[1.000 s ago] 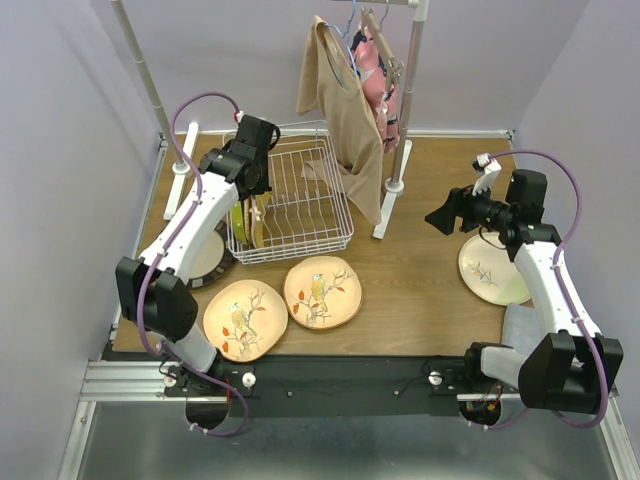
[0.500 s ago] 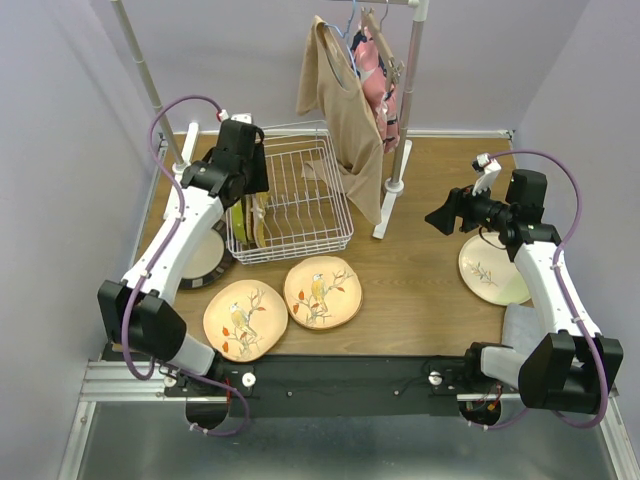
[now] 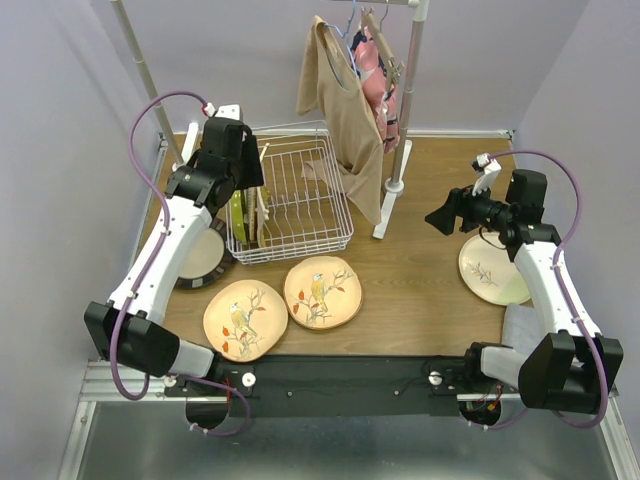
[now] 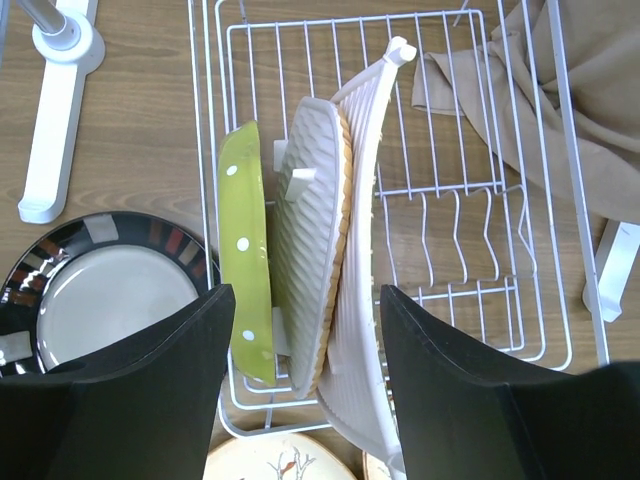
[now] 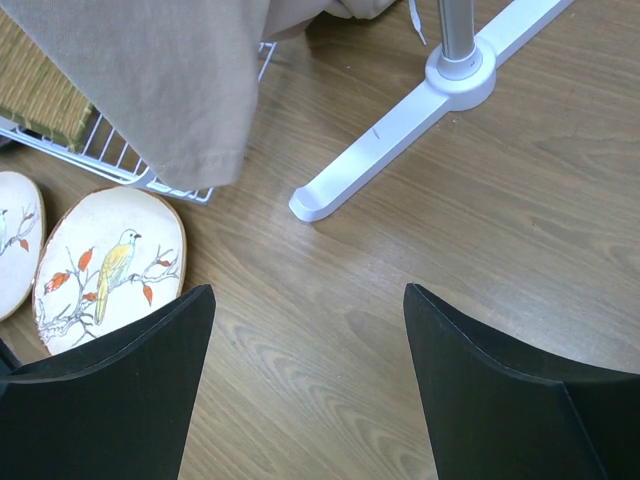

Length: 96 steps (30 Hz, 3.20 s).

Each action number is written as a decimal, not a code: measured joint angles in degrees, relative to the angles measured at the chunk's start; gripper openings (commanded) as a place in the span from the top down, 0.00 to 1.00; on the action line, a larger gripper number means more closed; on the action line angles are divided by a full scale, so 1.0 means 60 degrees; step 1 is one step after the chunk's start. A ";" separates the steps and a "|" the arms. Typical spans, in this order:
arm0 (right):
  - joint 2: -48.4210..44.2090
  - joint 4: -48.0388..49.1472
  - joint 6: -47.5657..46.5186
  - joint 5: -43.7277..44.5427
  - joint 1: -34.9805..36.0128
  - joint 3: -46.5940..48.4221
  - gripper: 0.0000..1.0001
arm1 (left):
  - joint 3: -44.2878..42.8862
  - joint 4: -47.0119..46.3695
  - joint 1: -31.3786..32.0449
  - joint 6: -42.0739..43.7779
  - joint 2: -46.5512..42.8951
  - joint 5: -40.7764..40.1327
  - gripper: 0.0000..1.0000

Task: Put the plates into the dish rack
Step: Grab a plate with the right arm

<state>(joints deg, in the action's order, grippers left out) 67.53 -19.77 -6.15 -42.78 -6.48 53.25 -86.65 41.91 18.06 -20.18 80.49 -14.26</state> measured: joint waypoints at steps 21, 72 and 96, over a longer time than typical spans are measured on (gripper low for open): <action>-0.0007 -0.0044 -0.1056 -0.1341 0.0000 -0.0317 0.14 | 0.1949 -0.2346 -0.0018 0.1220 -0.3956 0.0237 0.15; 0.3566 0.1807 0.2175 -0.0696 0.4510 -0.1825 0.10 | 0.8036 -0.7198 -0.0022 0.3071 -0.8058 -0.1035 0.15; 0.5249 0.7198 0.6051 0.0193 0.5380 -0.3166 0.70 | 0.8105 -0.7195 -0.0087 0.3085 -0.7967 -0.1067 0.15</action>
<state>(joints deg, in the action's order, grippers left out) 99.02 23.42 30.15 -41.63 25.80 34.26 -38.02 -1.26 17.54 -1.67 32.69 -20.67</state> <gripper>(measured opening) 0.421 0.848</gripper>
